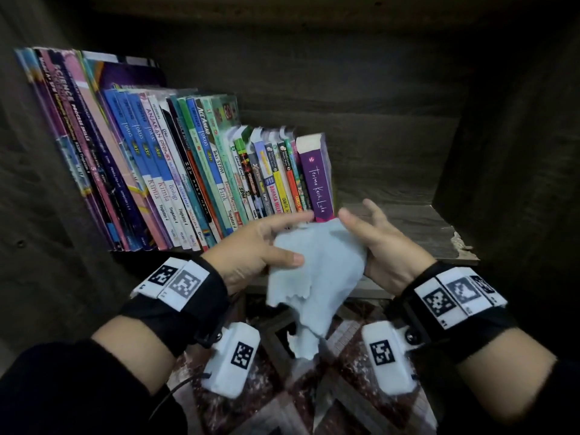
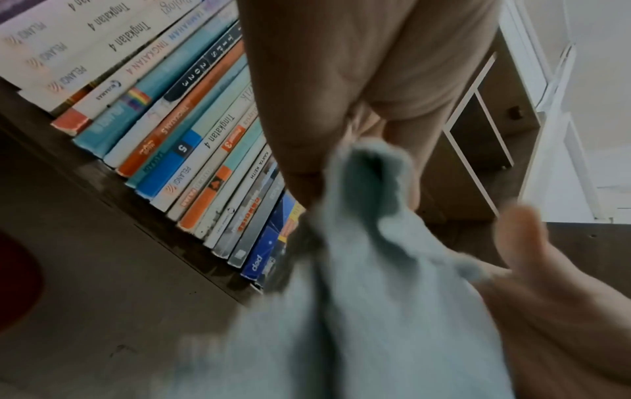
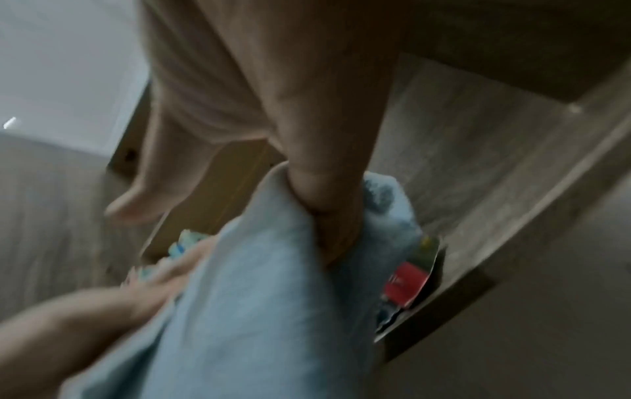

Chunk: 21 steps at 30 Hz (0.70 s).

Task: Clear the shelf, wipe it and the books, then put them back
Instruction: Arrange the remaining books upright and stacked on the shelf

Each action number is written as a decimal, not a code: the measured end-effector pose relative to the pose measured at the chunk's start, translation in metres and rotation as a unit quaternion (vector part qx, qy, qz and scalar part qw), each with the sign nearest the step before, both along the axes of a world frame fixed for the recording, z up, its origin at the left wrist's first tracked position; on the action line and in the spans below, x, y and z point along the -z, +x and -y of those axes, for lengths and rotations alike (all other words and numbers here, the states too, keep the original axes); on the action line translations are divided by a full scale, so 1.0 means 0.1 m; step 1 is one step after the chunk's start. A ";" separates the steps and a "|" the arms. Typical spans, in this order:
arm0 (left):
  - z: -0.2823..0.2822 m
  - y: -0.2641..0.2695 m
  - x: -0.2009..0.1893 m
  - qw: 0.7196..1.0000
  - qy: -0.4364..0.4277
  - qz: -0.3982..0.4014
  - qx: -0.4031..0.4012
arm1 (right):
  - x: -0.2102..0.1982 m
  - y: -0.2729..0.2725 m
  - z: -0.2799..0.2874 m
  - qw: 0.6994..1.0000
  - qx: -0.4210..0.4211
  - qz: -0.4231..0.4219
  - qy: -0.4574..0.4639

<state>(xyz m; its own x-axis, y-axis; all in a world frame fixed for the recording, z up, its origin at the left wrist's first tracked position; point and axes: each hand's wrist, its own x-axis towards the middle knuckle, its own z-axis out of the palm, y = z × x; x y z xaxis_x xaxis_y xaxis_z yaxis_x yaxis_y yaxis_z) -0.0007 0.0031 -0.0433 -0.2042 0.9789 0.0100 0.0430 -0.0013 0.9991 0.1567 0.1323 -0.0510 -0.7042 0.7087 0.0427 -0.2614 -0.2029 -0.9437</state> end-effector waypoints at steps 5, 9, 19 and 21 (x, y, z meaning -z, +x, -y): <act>-0.03 -0.11 0.00 0.995 0.019 -0.042 -0.090 | 0.12 0.05 -0.02 0.887 -0.088 0.298 0.342; -0.03 -0.05 0.01 0.982 0.025 -0.170 -0.074 | 0.11 0.06 -0.02 0.859 -0.061 0.343 0.374; -0.13 0.06 0.03 0.973 0.095 -0.190 -0.088 | 0.03 -0.04 0.20 0.819 -0.019 0.362 0.444; -0.13 0.01 0.01 0.969 0.076 -0.208 -0.107 | 0.11 -0.04 0.12 0.897 -0.027 0.313 0.310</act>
<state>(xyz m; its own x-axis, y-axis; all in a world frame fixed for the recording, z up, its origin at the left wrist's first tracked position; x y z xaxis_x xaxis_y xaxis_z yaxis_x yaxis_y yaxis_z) 0.0000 0.0161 -0.0447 -0.3506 0.8950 0.2757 0.4577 -0.0931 0.8842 0.1528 0.1205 -0.0623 -0.7608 0.6490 0.0013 0.3532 0.4158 -0.8381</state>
